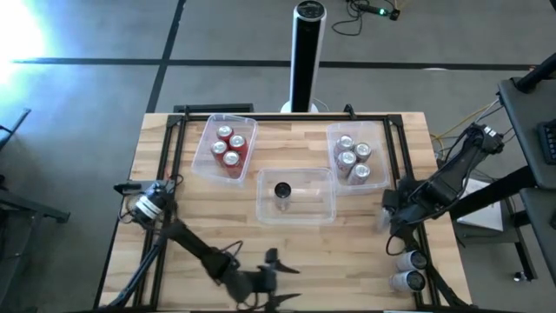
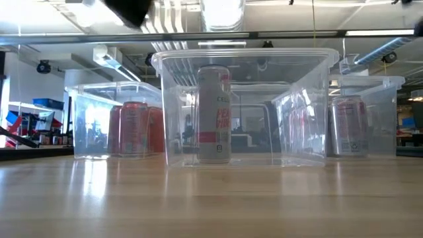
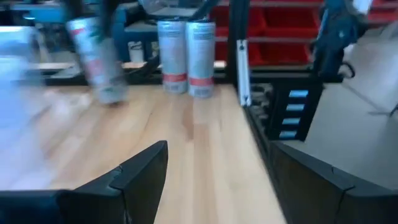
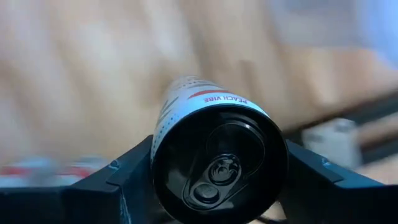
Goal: Sort soda cans
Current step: Put the top left white-pink soda can into the middle transparent bin
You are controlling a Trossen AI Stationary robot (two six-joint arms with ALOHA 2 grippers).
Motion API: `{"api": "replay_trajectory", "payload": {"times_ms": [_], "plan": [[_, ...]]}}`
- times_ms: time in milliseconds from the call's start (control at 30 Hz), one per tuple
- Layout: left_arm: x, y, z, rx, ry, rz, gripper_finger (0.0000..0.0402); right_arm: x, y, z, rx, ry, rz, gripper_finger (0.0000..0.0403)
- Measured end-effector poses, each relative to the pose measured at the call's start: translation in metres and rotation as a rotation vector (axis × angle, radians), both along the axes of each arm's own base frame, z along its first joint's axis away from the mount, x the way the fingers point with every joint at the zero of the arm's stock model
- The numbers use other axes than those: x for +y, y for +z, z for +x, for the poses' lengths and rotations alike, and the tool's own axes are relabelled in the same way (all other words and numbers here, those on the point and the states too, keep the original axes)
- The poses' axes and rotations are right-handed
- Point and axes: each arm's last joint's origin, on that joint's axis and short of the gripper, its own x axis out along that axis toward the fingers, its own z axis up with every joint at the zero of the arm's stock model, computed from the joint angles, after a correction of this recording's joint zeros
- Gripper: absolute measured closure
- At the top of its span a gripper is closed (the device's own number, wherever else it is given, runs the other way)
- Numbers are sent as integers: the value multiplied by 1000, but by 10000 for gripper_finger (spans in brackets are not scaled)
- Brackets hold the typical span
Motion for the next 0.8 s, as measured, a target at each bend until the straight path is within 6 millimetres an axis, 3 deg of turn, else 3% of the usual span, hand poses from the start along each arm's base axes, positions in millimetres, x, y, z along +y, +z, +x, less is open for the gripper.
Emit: {"api": "replay_trajectory", "payload": {"times_ms": [233, 433, 600, 800], "plan": [[23, 39, -72, 20, 157, 1, 139, 40, 54, 42, -123, 69, 192, 150], [47, 55, -101, -10, 199, -17, 139, 69, 102, 89, -228, 265, 105, 150], [63, 64, -106, -49, 333, -29, 139, 66, 130, 136, -260, 360, 29, 150], [65, 70, -108, -55, 369, 41, 139, 33, 153, 186, -304, 443, -38, 150]]}}
